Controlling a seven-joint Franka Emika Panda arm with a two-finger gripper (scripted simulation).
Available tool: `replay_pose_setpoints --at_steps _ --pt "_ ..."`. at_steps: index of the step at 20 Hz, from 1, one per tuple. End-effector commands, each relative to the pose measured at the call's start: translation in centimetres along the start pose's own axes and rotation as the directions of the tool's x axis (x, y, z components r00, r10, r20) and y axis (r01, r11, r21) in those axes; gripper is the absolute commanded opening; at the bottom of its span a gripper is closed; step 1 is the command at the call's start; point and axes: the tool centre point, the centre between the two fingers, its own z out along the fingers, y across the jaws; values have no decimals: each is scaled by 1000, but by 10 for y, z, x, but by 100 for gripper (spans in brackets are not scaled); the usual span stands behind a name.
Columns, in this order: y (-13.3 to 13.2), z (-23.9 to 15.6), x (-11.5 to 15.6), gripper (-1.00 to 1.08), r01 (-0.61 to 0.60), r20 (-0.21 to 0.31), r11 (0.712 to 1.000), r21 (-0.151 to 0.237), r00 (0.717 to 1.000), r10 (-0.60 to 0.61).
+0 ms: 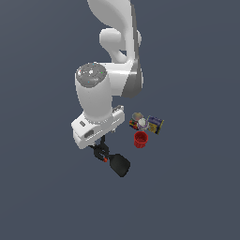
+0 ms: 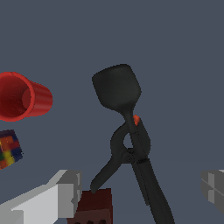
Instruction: Pick up a designated object from a clutter of objects.
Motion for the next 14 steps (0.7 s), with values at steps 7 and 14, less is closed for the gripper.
replay_pose_setpoints --at_steps 7,14 --pt "16 38 0 100 195 -12 981 -3 981 -195" --pt "25 63 -1 100 311 -20 950 -7 950 -311"
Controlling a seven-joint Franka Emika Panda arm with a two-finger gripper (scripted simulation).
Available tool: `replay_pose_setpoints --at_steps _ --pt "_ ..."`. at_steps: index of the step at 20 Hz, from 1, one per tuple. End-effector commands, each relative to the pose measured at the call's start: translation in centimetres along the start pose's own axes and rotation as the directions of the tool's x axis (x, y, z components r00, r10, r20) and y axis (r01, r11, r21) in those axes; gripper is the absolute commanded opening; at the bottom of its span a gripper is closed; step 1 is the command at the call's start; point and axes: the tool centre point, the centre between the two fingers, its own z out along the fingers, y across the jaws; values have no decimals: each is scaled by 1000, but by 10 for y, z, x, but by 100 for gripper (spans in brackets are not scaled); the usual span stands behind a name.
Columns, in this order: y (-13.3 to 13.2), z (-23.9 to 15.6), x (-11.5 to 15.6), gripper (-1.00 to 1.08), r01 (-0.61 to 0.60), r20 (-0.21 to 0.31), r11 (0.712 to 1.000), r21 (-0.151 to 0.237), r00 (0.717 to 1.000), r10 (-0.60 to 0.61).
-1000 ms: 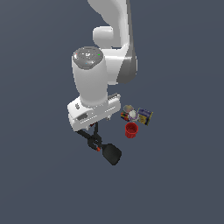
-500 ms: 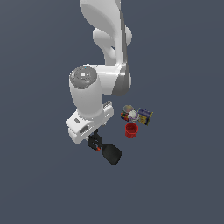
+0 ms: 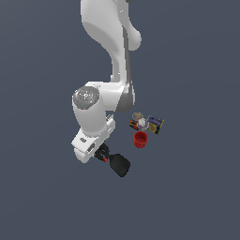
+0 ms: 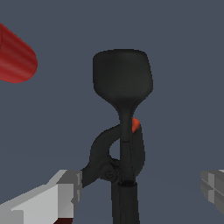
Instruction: Pick up a designated object from a clutter of objects.
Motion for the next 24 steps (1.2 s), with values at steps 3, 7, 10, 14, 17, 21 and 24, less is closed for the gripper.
replay_pose_setpoints --at_steps 3,7,10,14,17,21,24 --pt "4 11 -2 100 58 -4 998 -2 998 -58" --pt "5 17 -3 100 86 -6 996 -3 996 -86" --pt "6 19 -3 100 95 -6 996 -3 995 -95" --pt "5 20 -3 100 91 -6 996 -3 996 -91" --pt "5 28 -3 100 92 -6 996 -3 996 -92" --pt "5 49 -3 100 94 -6 996 -3 996 -94" --pt "5 62 -3 100 95 -6 995 -3 995 -95"
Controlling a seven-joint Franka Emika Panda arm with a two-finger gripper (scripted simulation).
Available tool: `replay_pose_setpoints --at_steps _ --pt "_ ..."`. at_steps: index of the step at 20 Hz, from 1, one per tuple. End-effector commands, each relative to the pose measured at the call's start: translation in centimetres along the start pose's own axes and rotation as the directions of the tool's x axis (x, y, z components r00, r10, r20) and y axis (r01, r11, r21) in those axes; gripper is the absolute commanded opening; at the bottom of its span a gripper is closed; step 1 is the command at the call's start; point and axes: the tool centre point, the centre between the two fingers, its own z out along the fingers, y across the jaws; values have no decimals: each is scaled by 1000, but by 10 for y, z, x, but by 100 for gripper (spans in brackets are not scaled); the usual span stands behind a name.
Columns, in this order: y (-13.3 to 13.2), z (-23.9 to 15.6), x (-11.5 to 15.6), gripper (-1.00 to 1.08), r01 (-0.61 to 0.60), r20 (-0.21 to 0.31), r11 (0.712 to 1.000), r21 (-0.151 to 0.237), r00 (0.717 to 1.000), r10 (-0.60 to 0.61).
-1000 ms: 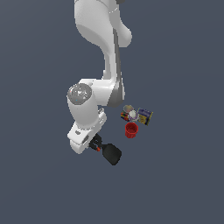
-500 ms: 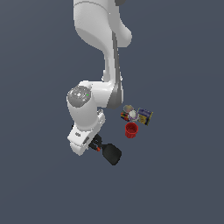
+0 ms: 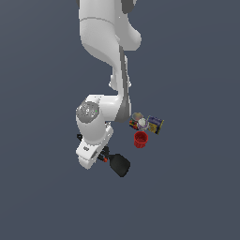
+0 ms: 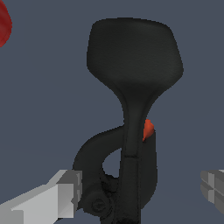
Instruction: Pick up a designated object from a clutter of objects.
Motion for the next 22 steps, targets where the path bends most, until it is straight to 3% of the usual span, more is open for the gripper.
replay_pose_setpoints --at_steps 1,5,6,22 --pt "0 9 0 100 1 0 1000 -1 1000 -1" --pt "1 14 0 100 1 0 1000 -1 1000 -1" --pt "1 14 0 -100 1 0 1000 -1 1000 -1" --pt "1 4 -1 -100 1 0 1000 0 1000 -1"
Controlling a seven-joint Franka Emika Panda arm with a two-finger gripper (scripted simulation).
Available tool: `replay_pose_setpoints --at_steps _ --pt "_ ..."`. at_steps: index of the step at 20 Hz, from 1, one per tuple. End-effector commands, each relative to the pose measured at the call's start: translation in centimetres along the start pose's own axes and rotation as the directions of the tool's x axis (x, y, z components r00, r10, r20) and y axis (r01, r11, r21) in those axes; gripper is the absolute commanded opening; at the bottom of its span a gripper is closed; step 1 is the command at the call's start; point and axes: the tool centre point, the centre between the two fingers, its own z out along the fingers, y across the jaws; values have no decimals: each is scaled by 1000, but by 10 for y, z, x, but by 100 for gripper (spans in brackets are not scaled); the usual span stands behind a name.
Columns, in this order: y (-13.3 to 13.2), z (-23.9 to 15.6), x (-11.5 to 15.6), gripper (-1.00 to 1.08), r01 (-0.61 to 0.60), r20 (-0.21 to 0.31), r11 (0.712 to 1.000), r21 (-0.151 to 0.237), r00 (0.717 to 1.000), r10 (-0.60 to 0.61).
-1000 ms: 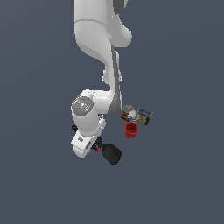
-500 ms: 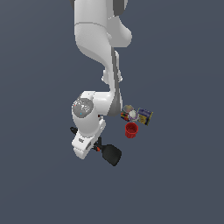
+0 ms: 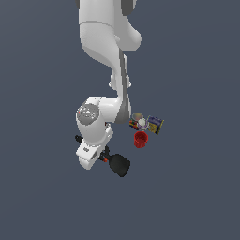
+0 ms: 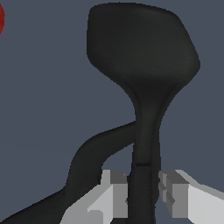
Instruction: Pick up a designated object from a clutter of objects.
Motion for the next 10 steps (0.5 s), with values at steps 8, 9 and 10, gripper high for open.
replay_pose_setpoints --at_steps 8,9,10 --pt "2 -54 -8 -100 0 -1 1000 -3 1000 0" --pt "2 -63 -9 -100 0 -1 1000 -3 1000 0" --pt "2 -72 -10 -100 0 -1 1000 -3 1000 0"
